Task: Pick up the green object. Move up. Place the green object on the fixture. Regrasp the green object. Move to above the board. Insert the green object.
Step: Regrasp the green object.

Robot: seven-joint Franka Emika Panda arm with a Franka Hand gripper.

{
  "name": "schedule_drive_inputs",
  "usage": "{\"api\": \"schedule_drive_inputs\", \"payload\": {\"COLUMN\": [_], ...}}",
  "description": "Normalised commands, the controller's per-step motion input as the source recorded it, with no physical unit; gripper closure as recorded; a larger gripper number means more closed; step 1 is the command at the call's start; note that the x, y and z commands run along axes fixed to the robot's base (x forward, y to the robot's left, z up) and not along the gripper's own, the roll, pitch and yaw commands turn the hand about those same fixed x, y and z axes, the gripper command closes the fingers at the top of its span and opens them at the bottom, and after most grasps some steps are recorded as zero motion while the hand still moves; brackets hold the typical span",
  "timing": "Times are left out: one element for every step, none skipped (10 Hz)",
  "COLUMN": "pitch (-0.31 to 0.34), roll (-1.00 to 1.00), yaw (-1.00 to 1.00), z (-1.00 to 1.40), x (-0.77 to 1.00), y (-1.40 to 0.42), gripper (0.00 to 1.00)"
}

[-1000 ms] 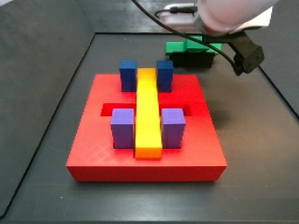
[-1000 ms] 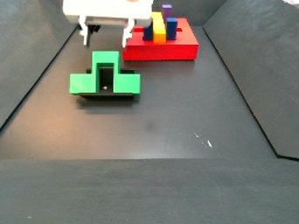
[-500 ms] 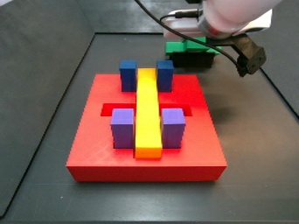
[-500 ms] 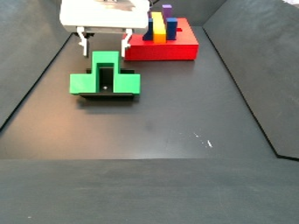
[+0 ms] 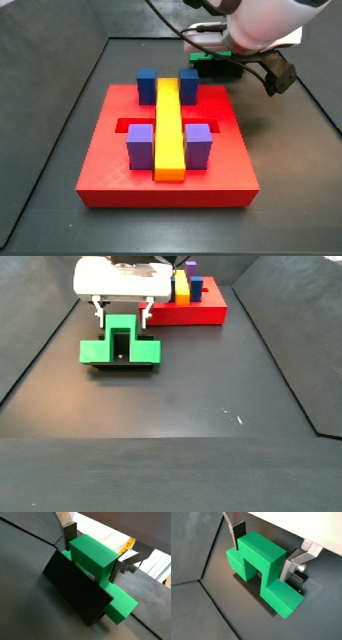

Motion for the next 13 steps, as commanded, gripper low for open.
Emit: {"api": "schedule_drive_inputs", "payload": {"pitch": [0.0,0.006,0.0,0.0,0.0,0.0,0.0,0.0,0.0,0.0,0.0,0.0,0.0], "roll": [0.0,0.0,0.0,0.0,0.0,0.0,0.0,0.0,0.0,0.0,0.0,0.0,0.0], "yaw": [0.03,0.0,0.0,0.0,0.0,0.0,0.0,0.0,0.0,0.0,0.0,0.0,0.0], "z": [-0.15,0.0,0.0,0.0,0.0,0.0,0.0,0.0,0.0,0.0,0.0,0.0,0.0], "x": [0.07,0.06,0.0,0.0,0.0,0.0,0.0,0.0,0.0,0.0,0.0,0.0,0.0], "y": [0.0,0.0,0.0,0.0,0.0,0.0,0.0,0.0,0.0,0.0,0.0,0.0,0.0], "gripper": [0.0,0.0,0.0,1.0,1.0,1.0,1.0,1.0,1.0,1.0,1.0,1.0,1.0]}}
